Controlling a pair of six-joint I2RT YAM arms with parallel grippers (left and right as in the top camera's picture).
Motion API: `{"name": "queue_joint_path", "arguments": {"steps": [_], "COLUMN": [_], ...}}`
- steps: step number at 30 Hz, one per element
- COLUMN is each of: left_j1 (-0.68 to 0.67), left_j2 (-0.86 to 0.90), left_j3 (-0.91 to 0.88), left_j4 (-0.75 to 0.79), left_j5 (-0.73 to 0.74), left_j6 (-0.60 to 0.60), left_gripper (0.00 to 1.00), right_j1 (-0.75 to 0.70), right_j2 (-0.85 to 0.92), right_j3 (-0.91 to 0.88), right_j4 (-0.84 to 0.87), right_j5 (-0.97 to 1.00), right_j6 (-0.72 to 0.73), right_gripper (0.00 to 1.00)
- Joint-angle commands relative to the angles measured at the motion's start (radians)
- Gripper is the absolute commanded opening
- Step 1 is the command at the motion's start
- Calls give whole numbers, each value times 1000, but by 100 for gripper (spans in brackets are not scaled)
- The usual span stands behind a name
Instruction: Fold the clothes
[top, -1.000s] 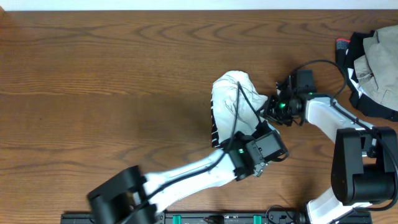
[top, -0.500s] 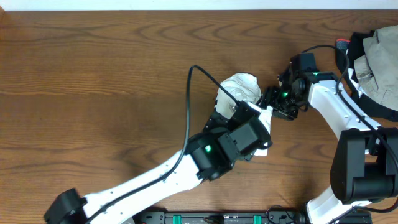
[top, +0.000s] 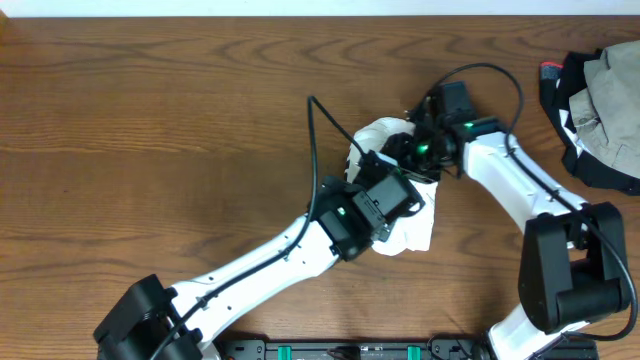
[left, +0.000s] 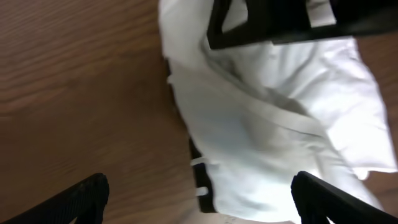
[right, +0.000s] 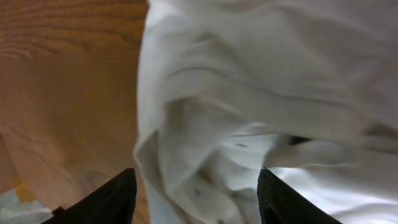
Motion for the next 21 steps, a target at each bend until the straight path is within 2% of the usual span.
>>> {"name": "queue_joint_path", "arguments": {"steps": [1, 12, 21], "left_j1": [22, 34, 34], "left_j2": [-34, -35, -35], "left_j3": [-3, -3, -3], "left_j4": [-29, -51, -51], "left_j5": [-13, -13, -13], "left_j6": [-14, -22, -22], "left_gripper": [96, 96, 96], "right_j1": [22, 30, 58], "right_j2": [-18, 4, 67], "right_j3": [10, 2, 2], "right_j4": [19, -26, 8], "right_j5": [31, 98, 80], "right_j6": [89, 117, 124], "right_gripper": [57, 48, 45]}}
